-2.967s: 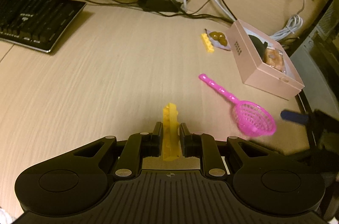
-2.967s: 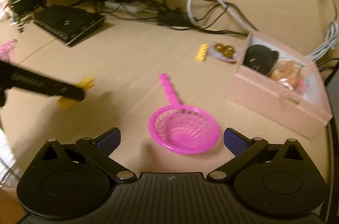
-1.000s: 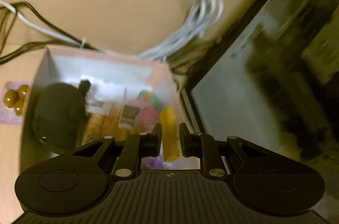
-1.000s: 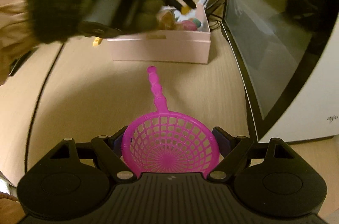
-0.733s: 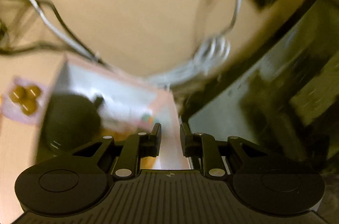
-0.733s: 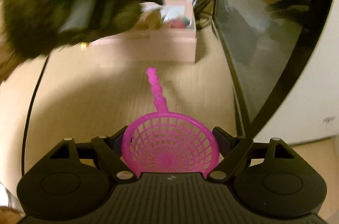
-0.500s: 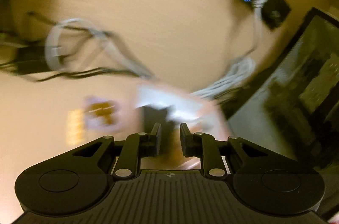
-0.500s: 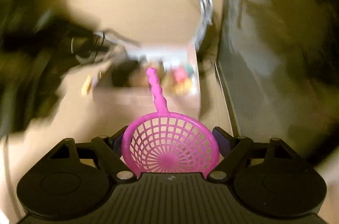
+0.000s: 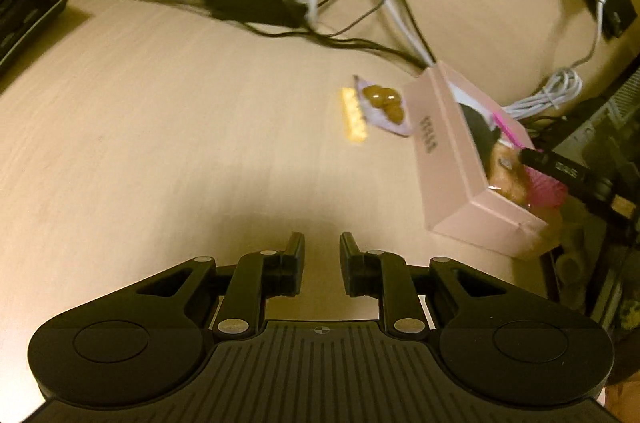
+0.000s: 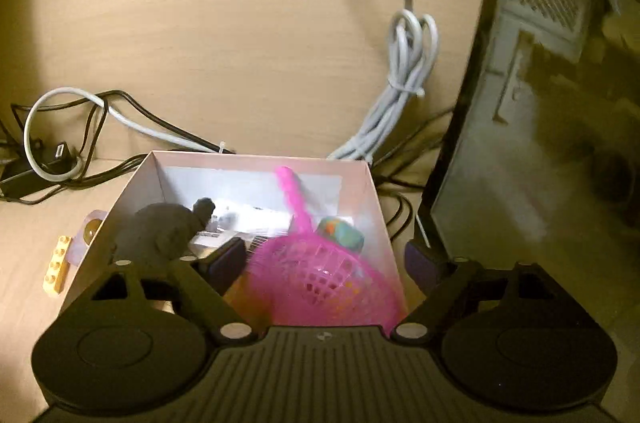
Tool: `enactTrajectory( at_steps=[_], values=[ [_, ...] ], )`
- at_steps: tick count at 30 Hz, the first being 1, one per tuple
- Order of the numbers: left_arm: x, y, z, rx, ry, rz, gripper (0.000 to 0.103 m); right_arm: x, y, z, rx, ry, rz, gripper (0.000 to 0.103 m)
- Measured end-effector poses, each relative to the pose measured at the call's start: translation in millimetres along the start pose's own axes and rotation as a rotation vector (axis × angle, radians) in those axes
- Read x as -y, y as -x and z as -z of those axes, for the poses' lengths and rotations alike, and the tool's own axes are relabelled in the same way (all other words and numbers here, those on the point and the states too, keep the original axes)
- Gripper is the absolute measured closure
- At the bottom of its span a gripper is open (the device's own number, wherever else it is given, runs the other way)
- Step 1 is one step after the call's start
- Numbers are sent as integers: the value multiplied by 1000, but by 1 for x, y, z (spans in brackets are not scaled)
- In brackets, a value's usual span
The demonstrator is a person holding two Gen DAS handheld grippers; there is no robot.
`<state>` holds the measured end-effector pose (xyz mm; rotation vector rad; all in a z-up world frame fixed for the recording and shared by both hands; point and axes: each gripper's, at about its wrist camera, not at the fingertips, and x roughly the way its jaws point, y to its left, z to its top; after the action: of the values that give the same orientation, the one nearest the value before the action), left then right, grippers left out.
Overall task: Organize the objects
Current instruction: 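Drop the yellow brick into the pink box with the left tool while the right tool drops the net in, then move the open left tool to the small yellow brick beside the purple tray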
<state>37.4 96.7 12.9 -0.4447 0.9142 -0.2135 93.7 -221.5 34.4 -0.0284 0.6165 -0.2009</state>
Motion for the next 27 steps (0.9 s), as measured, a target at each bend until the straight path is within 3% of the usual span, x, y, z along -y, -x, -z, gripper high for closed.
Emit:
enactTrajectory(
  at_steps=[13,17,21,27],
  values=[
    [12,-17,-11,-54,-63,54,82,-11,6,18,-53,-115,-216,8],
    [25,-25,-25,-45,-126,52,82,-8,12,21,-61,-107,-186,8],
    [44,-47,-56,1,-181,27,82,-7,47,27,-11,-43,-161,6],
    [61,-89,-88,-6,-187,-40,82,-15,91,45,-10,14,-138,5]
  ],
)
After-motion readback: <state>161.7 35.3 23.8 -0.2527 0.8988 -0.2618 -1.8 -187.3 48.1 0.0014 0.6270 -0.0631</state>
